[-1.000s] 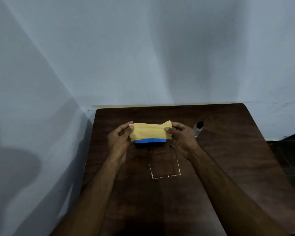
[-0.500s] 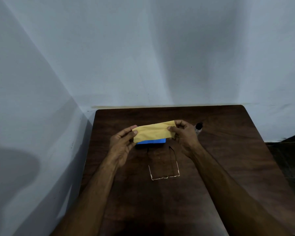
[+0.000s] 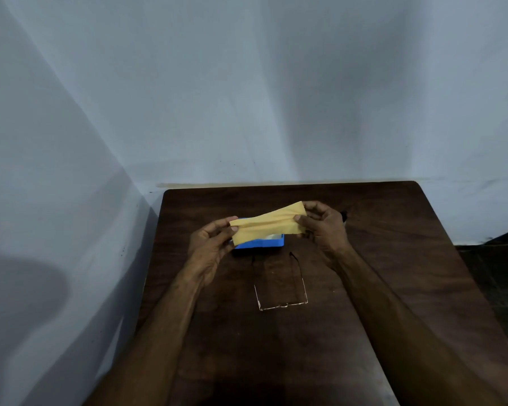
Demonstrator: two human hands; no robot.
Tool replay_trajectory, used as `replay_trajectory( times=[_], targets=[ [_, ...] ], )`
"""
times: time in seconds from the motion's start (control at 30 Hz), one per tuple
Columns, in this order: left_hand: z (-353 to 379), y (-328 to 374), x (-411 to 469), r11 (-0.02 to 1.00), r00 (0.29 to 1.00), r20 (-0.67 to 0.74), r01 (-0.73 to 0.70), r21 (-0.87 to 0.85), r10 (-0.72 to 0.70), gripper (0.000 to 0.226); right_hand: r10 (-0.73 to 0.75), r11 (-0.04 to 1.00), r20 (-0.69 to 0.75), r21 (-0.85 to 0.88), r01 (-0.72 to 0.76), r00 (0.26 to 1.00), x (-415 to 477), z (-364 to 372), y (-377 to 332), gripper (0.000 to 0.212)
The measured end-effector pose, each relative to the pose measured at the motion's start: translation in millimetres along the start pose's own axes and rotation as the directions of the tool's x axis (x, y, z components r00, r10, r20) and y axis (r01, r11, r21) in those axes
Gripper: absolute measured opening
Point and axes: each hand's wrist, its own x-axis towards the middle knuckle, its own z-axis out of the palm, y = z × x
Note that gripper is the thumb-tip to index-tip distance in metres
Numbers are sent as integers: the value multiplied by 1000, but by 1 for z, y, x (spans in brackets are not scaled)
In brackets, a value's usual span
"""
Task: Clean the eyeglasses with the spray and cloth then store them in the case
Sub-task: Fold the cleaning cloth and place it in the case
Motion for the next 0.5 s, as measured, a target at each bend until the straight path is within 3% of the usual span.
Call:
replay_trajectory(
  times=[0.2, 0.33, 0.5],
  targets=[
    [8, -4, 4, 984, 993, -87, -69, 161, 84, 13, -18, 998, -38, -52, 16, 999, 5, -2, 1, 17],
    [13, -4, 7, 962, 983, -111, -116, 249, 147, 19, -70, 992, -49, -107, 64, 996, 7, -2, 1, 13],
    [20, 2, 4, 914, 950, -105, -248, 321, 294, 18, -148, 982, -39, -125, 142, 988, 5, 0, -12, 8]
  ],
)
